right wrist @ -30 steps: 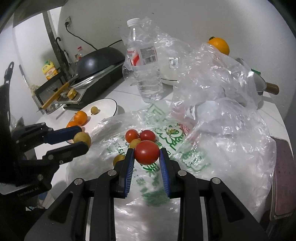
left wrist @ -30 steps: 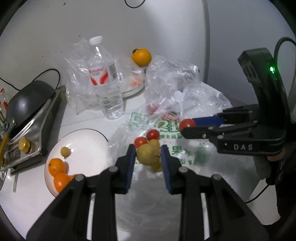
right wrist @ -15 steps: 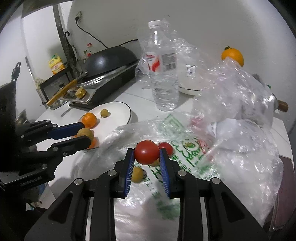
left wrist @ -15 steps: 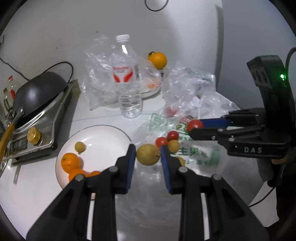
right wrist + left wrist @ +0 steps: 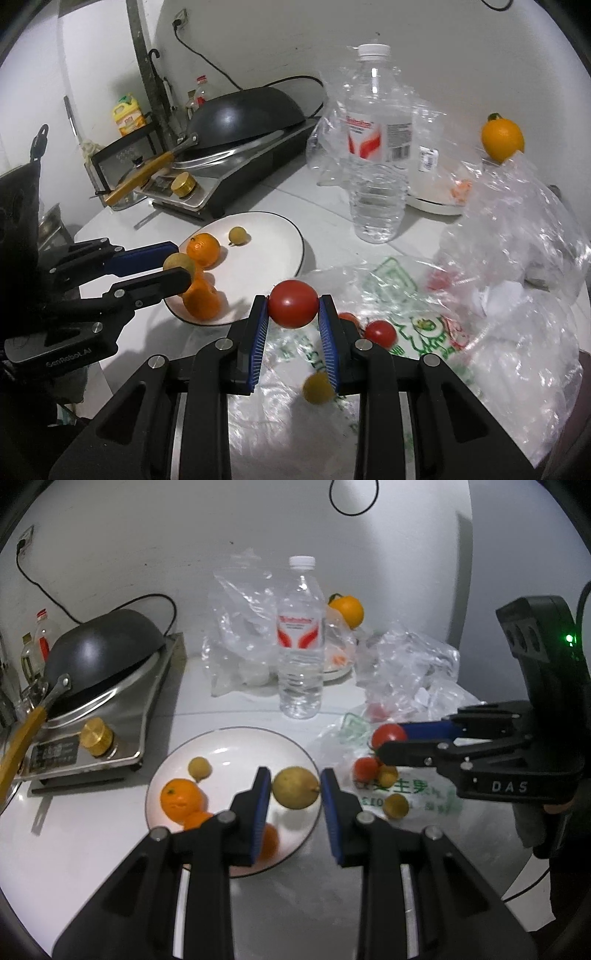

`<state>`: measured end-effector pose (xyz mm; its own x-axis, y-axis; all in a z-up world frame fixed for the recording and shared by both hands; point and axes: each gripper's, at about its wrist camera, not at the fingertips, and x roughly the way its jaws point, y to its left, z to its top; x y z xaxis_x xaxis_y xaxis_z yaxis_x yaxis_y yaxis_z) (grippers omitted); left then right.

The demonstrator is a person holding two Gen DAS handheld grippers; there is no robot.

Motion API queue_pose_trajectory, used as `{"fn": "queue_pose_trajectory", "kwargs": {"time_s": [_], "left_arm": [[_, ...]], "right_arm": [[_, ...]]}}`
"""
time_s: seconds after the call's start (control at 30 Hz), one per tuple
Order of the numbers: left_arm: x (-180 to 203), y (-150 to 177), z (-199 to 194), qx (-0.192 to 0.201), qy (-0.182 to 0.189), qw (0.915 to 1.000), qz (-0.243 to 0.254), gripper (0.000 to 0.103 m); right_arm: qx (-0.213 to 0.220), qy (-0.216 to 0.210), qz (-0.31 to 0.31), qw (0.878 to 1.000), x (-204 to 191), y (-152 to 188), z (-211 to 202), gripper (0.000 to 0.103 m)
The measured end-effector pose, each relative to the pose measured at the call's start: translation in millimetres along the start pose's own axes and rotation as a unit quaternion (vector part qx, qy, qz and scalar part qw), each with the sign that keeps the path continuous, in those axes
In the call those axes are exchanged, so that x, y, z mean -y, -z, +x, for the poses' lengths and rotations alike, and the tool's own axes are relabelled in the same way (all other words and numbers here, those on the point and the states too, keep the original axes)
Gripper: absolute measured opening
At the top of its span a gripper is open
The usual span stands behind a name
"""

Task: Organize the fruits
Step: 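Carry the yellow fruit in the left gripper to the plate while the right gripper carries the tomato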

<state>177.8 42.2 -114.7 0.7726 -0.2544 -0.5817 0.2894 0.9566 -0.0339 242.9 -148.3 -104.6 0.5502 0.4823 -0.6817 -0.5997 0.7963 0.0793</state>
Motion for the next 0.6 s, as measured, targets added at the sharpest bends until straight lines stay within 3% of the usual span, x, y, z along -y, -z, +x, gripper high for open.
{"fn": "queue_pose_trajectory", "kwargs": {"time_s": [0.6], "left_arm": [[-32.3,-4.9,5.4,0.002,-0.009,1.0,0.0,0.029]], "right_arm": [[-0.009,-0.007,-0.025,1.0,-20.6,-31.4,27.5,0.03]]}}
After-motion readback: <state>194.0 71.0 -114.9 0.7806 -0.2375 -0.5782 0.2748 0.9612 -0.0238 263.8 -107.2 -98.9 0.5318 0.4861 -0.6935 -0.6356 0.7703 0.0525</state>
